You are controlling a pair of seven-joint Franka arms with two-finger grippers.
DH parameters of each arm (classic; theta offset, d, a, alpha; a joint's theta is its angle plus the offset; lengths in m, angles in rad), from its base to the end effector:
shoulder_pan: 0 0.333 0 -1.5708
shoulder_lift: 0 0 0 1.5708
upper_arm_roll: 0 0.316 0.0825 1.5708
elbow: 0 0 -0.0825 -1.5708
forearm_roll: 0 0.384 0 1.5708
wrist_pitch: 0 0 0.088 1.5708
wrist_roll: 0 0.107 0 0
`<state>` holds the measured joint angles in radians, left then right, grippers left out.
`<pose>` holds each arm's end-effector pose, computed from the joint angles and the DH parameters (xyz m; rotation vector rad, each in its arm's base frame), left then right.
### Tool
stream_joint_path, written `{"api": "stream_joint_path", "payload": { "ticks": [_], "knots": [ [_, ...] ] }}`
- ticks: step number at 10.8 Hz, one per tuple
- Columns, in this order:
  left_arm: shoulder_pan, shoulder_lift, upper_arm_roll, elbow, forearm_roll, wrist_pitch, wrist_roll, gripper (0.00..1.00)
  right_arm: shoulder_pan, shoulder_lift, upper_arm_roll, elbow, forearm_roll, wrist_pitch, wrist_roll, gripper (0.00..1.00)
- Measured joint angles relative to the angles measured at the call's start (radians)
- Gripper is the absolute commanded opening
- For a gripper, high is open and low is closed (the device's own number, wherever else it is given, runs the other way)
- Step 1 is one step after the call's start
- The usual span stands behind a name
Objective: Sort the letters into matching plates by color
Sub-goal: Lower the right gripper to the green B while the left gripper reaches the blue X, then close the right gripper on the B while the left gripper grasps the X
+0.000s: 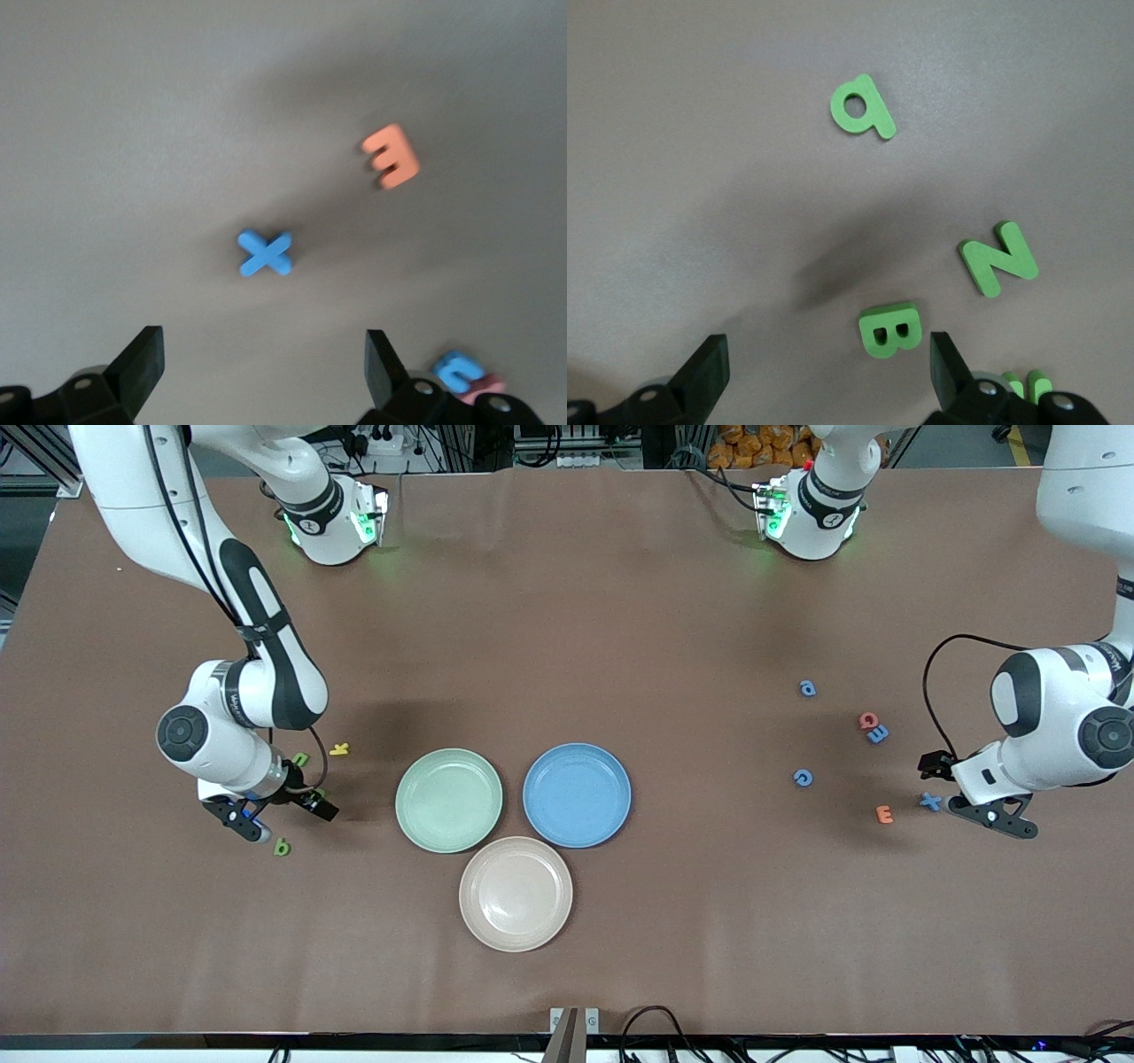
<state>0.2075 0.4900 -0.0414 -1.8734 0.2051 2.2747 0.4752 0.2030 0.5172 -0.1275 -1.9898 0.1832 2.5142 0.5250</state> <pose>0.6187 0.1101 0.2436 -2.9643 0.6705 0.1883 0.6095 0.0465 0.2026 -2.9643 0.8850 -0.0012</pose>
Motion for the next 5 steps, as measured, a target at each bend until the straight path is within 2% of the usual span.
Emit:
{"api": "stream_joint_path", "payload": {
  "ticks": [3, 5],
  "knots": [
    [0.042, 0.049, -0.014, 0.009, 0.039, 0.039, 0.031, 1.0, -0.024, 0.0, 0.01, -0.011, -0.001, 0.002, -0.001, 1.0],
    [0.085, 0.086, -0.051, 0.04, 0.039, 0.044, 0.038, 1.0, -0.036, 0.002, 0.011, -0.014, -0.008, 0.004, -0.003, 1.0]
  ]
}}
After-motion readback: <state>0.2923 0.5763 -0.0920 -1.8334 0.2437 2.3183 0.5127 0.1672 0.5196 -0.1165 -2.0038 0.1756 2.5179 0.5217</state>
